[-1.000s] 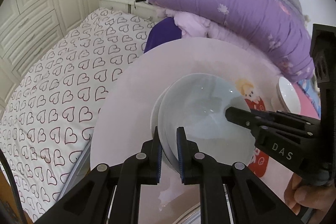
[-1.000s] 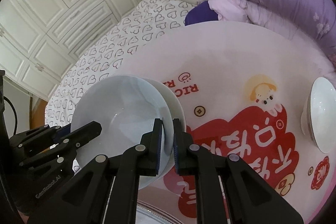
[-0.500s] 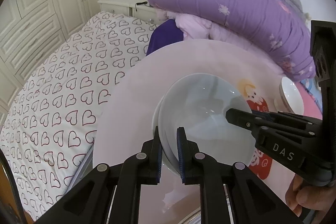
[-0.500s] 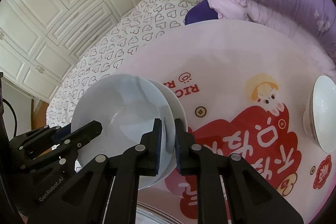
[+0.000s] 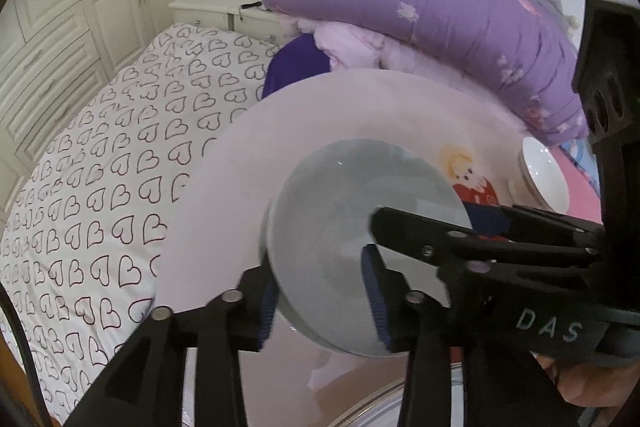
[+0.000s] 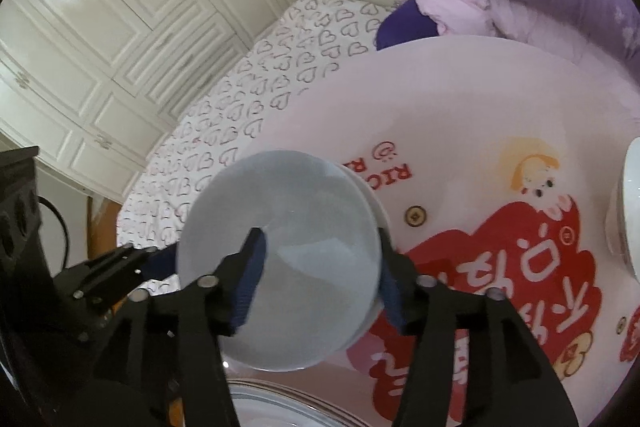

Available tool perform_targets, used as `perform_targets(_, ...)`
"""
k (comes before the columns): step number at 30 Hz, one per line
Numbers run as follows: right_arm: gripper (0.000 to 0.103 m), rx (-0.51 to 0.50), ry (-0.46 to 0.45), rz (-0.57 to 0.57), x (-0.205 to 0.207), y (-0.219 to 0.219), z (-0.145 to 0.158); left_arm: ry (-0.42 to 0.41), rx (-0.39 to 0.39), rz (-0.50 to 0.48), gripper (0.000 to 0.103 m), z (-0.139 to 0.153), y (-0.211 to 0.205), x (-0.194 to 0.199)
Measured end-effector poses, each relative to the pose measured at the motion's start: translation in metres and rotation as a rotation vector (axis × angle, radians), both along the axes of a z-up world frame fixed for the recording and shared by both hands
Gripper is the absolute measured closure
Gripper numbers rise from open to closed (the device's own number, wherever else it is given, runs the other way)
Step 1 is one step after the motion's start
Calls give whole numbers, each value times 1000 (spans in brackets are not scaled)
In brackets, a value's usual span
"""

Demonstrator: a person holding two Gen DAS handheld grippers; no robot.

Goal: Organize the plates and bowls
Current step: 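Lower the bowl onto the table and open both grippers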

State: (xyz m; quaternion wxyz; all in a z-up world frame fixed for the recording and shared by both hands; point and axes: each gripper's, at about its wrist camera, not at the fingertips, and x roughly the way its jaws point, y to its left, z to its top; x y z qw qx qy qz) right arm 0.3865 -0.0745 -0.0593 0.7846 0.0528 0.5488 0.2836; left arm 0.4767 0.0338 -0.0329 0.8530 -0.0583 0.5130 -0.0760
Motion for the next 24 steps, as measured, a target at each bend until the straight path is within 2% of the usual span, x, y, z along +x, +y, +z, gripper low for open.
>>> perform_targets(5, 25, 39, -7, 18, -1, 4, 2, -10, 4, -24, 45, -1, -6, 0)
perform_targets(9, 20, 65, -3, 26, 2, 3, 4, -7, -14, -31, 38, -3, -5, 0)
perform_targets(11, 13, 88, -8, 20, 3, 1, 7, -6, -15, -36, 36, -2, -4, 1)
perform_targets(12, 10, 96, -22, 10, 3, -1, 10, -11, -16, -37, 30, -1, -4, 0)
perform_targets(13, 3, 93, -38, -1, 3, -3, 12, -26, -4, -36, 26, 2, -4, -1)
perform_targets(14, 0, 96, -56, -13, 3, -5, 16, -49, 30, -25, 11, 7, -4, -4)
perform_targets(15, 0, 116, -67, -22, 4, -9, 19, -77, 63, -12, 1, 11, -5, -6)
perform_targets(17, 0, 133, -70, -32, 6, -13, 24, -116, 81, -8, 1, 17, -3, -10)
perform_targets(24, 0, 121, -90, -79, 7, -28, 32, -105, 81, 18, 1, 16, 9, -14)
